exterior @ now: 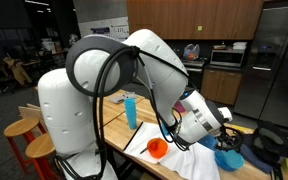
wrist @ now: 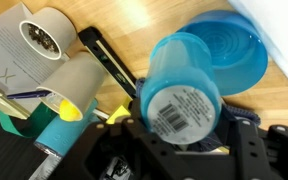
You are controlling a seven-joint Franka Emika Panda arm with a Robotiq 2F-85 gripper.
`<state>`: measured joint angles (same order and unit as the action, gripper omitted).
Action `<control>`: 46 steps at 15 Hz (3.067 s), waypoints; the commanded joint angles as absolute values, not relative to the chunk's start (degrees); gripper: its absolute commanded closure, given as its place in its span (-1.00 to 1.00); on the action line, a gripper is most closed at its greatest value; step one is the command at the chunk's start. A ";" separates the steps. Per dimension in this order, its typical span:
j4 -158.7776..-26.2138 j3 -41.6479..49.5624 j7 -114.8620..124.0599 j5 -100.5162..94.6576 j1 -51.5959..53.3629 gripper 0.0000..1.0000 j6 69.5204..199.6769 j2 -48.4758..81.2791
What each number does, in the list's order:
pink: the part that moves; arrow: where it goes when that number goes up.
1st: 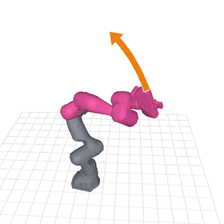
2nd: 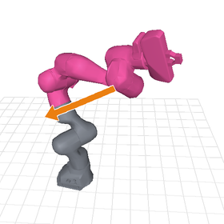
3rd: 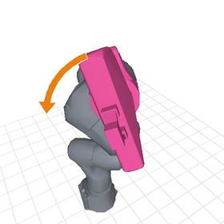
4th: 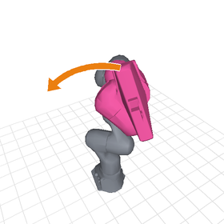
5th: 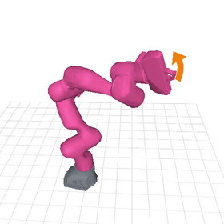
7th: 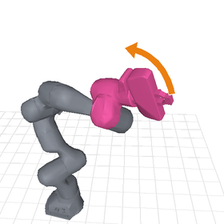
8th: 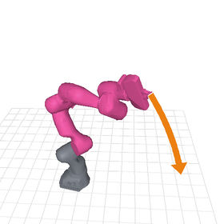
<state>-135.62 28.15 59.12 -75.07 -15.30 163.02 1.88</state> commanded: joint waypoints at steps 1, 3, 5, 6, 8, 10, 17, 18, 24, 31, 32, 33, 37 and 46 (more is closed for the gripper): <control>-136.21 27.91 68.14 -85.94 -14.78 0.16 163.43 1.19; -136.41 27.44 73.88 -93.04 -14.66 0.16 162.83 1.32; -136.87 26.79 78.19 -98.43 -14.55 0.16 162.23 1.80; -137.45 26.37 79.00 -99.52 -14.42 0.16 161.72 2.21; -138.45 25.37 81.11 -101.13 -14.07 0.16 160.70 3.11; -139.31 23.97 84.14 -102.67 -13.25 0.16 158.98 4.37; -140.46 17.60 88.31 -105.17 -13.29 -0.45 149.10 7.07; -140.63 16.84 89.31 -105.19 -12.78 -0.56 147.27 8.31; -140.27 16.19 90.38 -105.27 -12.31 -0.85 145.74 10.06; -140.26 16.19 90.38 -105.27 -12.32 -0.96 145.73 10.06; -139.90 16.97 88.85 -103.43 -14.10 -0.96 148.33 10.25; -139.87 17.34 87.65 -100.82 -15.78 -1.00 150.06 10.28; -140.63 20.22 77.52 -87.30 -22.79 -1.00 157.88 8.59; -141.01 22.37 56.92 -64.01 -29.86 -1.00 168.72 5.12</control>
<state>-139.50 23.32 65.09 -72.88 -28.70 166.98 7.06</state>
